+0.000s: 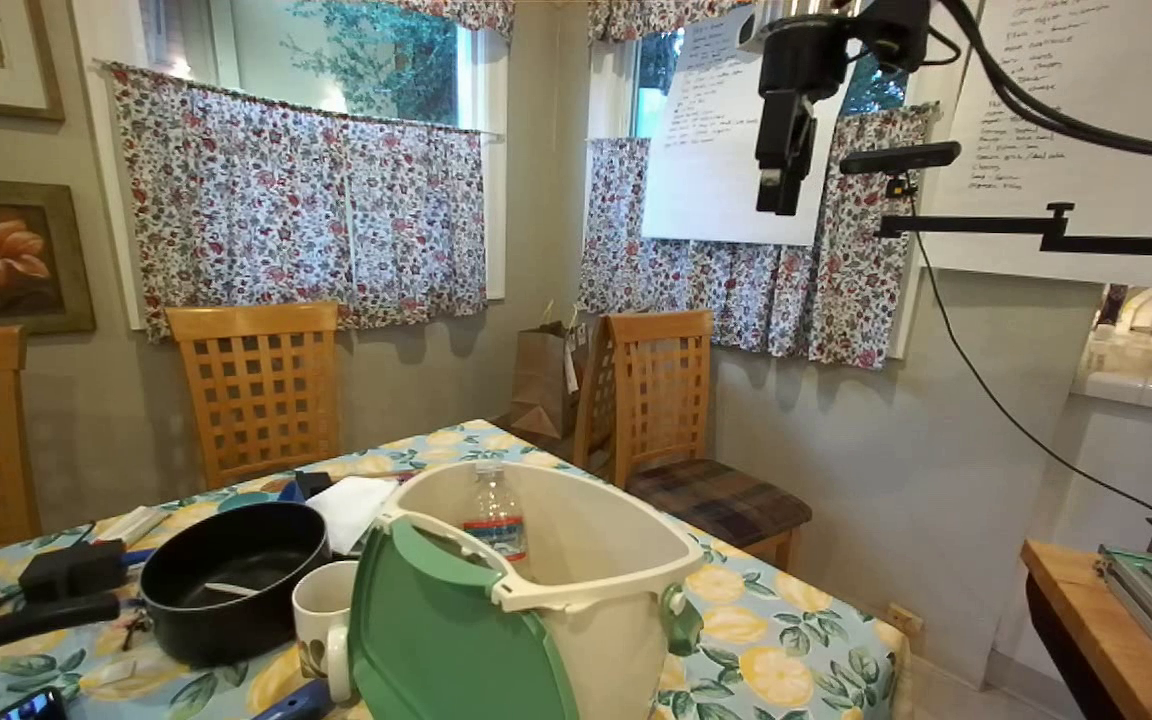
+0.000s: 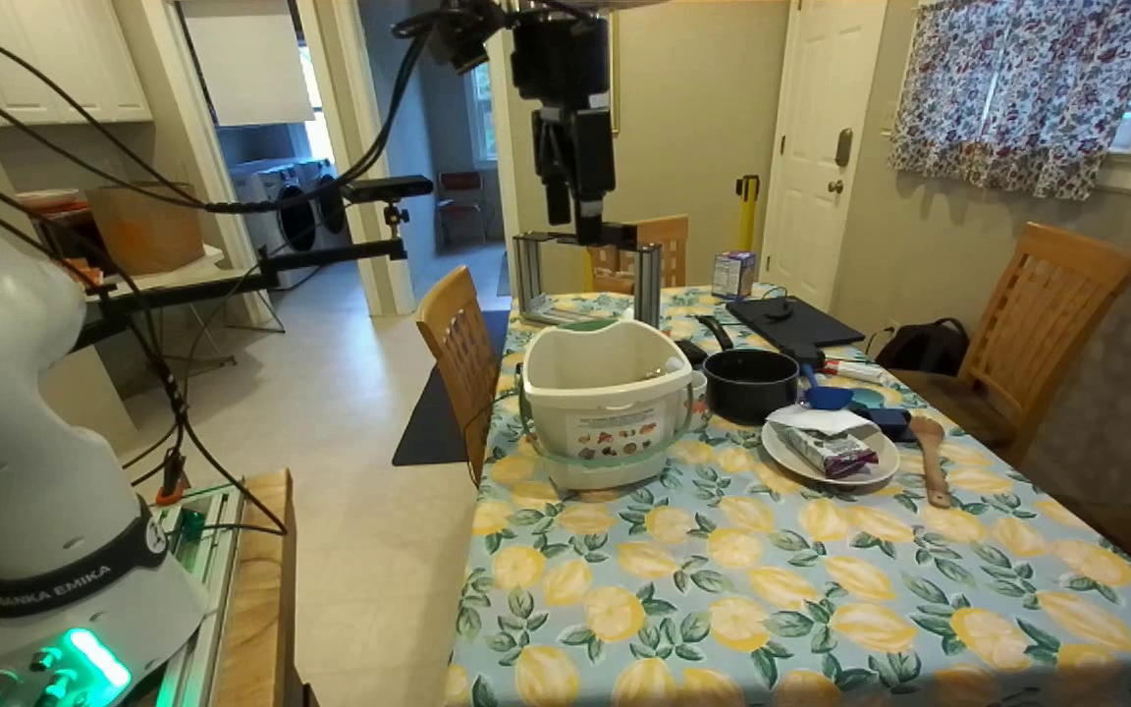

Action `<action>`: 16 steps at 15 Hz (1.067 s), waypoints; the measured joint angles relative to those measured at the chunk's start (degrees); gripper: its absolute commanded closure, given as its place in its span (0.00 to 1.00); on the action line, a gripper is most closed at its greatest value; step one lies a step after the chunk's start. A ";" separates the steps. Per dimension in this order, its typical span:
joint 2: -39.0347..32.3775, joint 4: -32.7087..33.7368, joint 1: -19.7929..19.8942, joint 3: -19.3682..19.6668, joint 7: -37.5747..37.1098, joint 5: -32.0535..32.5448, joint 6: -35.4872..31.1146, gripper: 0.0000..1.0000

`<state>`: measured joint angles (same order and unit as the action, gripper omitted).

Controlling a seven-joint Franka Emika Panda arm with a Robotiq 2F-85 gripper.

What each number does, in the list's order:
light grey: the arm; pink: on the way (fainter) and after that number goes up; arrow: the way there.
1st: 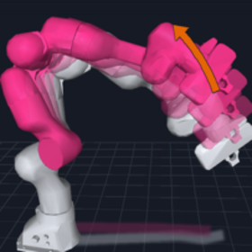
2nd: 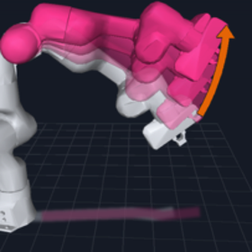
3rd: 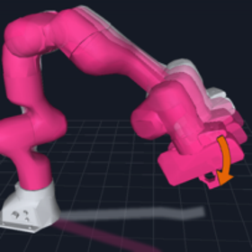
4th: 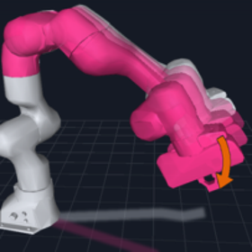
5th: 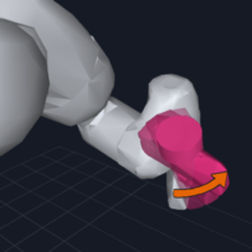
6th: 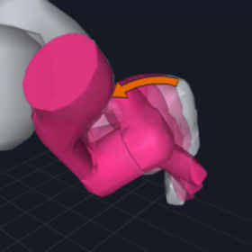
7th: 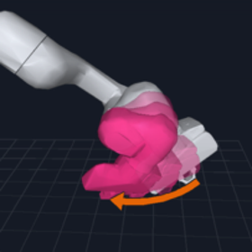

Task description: Take the water bottle and cup out of the basket.

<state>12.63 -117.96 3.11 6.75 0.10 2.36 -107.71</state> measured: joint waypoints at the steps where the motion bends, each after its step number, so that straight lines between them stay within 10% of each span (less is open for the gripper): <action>1: -1.61 0.90 -0.03 -0.73 -1.17 0.00 -0.57 0.00; 16: -15.67 5.67 -2.88 -6.71 -7.95 1.27 -6.86 0.00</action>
<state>-3.05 -112.30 0.23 0.05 -7.85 3.63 -114.57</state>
